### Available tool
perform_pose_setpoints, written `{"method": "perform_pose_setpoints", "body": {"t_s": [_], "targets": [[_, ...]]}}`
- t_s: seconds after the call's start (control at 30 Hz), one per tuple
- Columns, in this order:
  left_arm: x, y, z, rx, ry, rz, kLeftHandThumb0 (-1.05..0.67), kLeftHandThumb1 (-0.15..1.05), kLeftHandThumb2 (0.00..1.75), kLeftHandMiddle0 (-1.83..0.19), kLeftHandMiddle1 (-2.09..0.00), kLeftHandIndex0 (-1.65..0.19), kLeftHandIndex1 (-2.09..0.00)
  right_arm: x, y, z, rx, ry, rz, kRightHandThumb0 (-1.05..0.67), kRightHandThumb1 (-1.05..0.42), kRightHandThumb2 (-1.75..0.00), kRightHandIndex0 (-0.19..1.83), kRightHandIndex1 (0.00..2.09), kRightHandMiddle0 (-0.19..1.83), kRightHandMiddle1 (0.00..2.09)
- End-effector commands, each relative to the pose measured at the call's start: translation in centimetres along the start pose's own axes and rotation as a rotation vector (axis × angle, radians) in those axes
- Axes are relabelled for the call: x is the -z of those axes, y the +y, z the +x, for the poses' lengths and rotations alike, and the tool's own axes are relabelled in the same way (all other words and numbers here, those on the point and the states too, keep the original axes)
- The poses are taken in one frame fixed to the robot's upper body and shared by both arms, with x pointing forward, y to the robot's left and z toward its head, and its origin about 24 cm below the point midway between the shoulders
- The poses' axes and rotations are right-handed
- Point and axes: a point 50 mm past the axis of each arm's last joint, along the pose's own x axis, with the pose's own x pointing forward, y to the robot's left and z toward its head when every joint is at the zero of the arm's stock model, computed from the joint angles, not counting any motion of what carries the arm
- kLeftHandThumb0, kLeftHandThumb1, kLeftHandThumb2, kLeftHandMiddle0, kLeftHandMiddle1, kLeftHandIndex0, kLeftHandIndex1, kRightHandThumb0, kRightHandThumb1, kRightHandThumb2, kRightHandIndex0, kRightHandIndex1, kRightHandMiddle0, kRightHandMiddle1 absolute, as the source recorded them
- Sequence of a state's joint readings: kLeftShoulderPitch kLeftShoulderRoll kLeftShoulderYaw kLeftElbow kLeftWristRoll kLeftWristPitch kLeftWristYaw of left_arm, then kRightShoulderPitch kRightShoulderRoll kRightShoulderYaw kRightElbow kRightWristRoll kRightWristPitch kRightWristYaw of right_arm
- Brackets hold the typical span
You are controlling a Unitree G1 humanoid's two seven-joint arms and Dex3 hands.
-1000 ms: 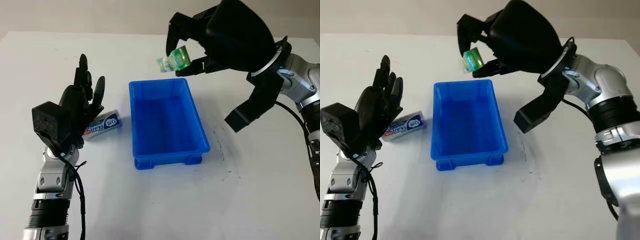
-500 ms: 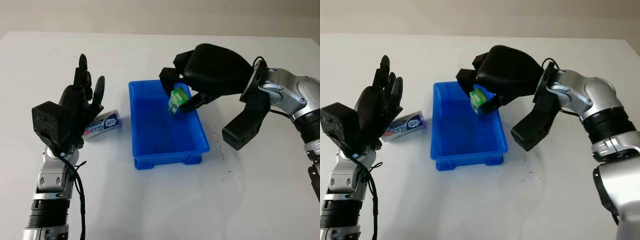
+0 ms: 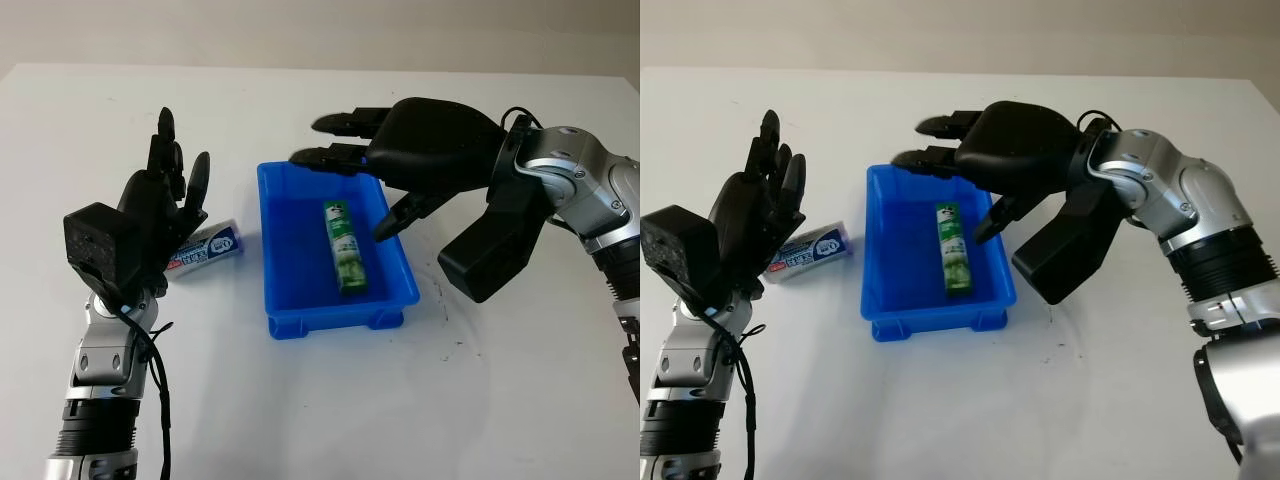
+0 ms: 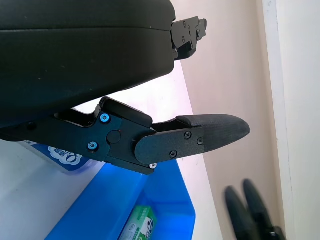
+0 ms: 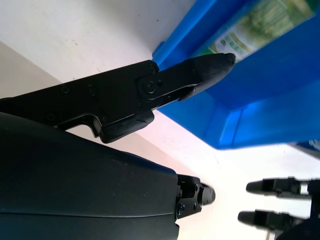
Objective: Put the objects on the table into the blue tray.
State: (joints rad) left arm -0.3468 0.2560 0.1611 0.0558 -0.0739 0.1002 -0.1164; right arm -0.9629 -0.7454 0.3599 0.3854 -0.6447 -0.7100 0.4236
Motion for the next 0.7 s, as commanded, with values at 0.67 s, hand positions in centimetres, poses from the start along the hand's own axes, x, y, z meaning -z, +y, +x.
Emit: {"method": "perform_pose_setpoints", "body": {"t_s": [0.67], "targets": [[-3.0, 2.9, 0.7, 0.012, -0.021, 0.257, -0.79, 1.05, 0.59, 0.17, -0.04, 0.17, -0.03, 3.3, 4.9, -3.1, 0.67, 0.335, 1.363, -0.78, -1.05, -0.6, -0.19, 0.0, -0.19, 0.0]]}}
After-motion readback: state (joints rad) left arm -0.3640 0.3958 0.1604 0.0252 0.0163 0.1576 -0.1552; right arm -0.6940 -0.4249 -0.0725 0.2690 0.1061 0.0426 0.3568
